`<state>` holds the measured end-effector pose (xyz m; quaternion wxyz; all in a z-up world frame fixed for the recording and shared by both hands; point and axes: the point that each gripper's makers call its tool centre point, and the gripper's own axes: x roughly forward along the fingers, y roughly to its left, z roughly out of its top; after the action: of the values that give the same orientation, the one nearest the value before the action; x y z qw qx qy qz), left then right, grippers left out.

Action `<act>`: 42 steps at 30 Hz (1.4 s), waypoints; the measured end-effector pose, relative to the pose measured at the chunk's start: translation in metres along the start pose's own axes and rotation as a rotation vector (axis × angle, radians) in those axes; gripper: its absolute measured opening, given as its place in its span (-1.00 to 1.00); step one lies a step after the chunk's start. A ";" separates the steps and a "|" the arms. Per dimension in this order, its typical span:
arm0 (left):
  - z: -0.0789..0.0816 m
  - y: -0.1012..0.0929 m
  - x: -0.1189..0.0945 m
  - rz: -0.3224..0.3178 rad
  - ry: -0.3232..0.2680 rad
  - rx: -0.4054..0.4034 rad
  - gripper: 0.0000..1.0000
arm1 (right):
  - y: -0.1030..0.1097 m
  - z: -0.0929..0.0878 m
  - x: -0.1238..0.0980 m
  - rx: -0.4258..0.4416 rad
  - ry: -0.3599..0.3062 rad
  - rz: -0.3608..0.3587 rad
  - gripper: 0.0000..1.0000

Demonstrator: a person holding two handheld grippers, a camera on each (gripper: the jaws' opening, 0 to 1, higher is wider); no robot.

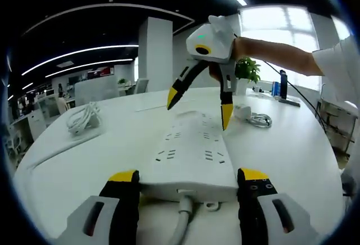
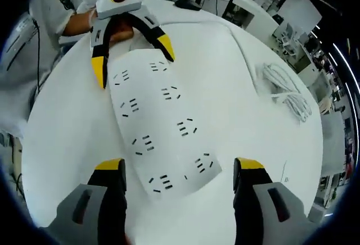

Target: Straighten the power strip on the desk, plug the charger into it

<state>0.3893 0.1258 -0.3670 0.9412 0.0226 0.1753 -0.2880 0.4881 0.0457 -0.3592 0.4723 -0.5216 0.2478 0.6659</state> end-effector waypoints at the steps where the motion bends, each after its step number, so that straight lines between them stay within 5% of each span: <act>1: 0.000 0.000 0.000 0.000 0.000 -0.001 0.43 | 0.000 -0.002 0.001 0.011 0.010 0.016 0.50; 8: 0.000 0.000 0.000 -0.002 0.000 -0.003 0.43 | -0.001 -0.015 0.008 -0.062 0.097 0.050 0.47; 23: -0.001 0.000 0.000 -0.003 0.002 -0.005 0.43 | 0.002 -0.010 0.016 -0.124 0.109 0.152 0.34; 42: 0.000 -0.001 0.002 -0.002 0.003 -0.001 0.43 | 0.007 -0.010 0.018 -0.129 0.093 0.184 0.35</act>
<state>0.3900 0.1241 -0.3679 0.9406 0.0224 0.1772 -0.2888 0.4859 0.0410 -0.3800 0.3627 -0.5564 0.2729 0.6960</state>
